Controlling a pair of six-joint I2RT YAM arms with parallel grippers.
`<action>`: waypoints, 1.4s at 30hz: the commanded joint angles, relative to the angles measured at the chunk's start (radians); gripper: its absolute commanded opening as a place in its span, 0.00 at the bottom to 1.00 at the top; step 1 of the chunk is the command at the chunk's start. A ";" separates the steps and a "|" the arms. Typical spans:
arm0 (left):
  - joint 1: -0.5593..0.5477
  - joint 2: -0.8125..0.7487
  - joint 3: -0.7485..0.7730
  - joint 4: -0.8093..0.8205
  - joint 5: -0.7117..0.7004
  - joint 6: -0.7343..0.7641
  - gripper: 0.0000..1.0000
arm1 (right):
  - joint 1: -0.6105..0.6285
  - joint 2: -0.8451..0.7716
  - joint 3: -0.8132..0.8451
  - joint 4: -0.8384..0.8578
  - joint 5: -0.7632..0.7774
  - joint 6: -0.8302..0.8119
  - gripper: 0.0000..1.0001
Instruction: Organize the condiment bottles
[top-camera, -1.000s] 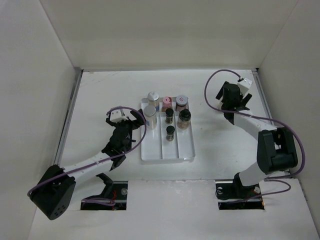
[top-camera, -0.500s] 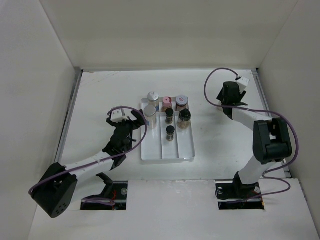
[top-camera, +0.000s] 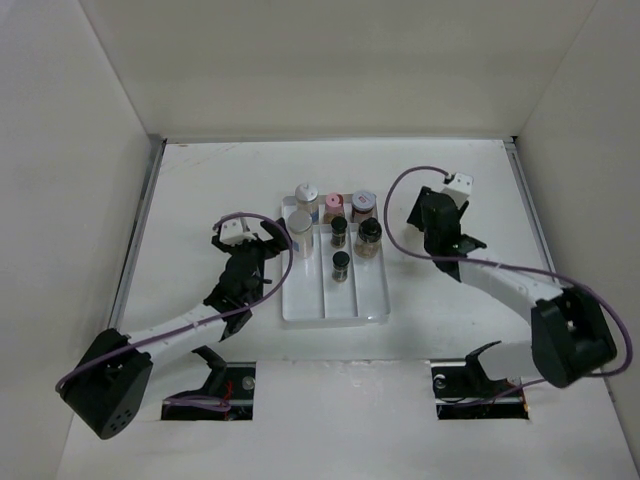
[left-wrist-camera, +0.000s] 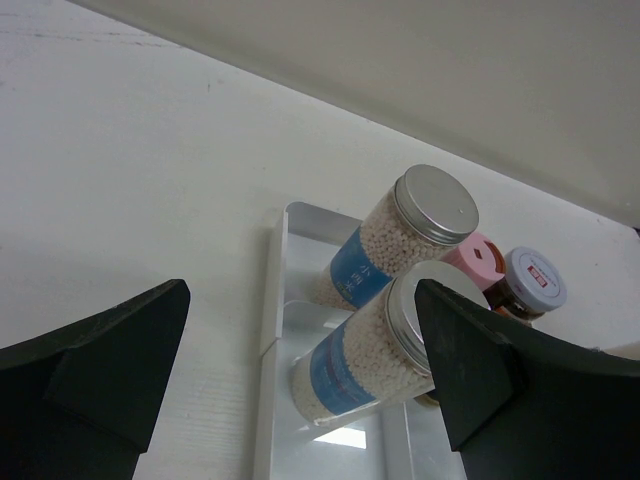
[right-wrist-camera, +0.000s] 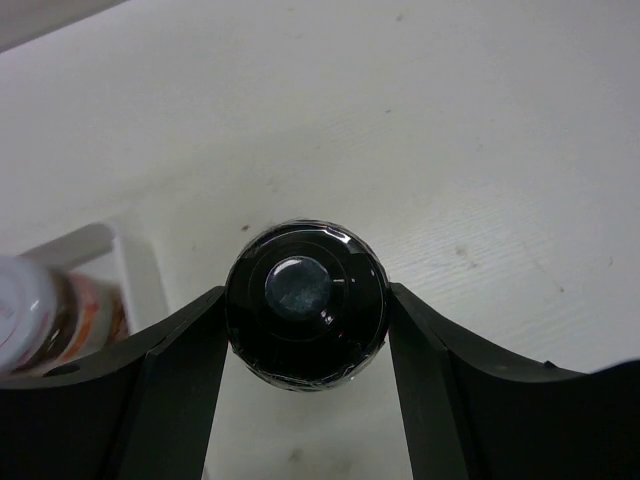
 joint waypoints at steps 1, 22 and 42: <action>0.005 -0.029 -0.006 0.037 -0.002 -0.016 1.00 | 0.074 -0.182 -0.073 0.029 0.092 0.008 0.52; 0.143 -0.020 0.134 -0.360 -0.016 -0.239 1.00 | 0.627 -0.374 -0.147 -0.139 0.057 0.075 0.51; 0.164 0.028 0.244 -0.556 -0.003 -0.268 1.00 | 0.628 -0.330 -0.205 -0.003 0.051 0.014 1.00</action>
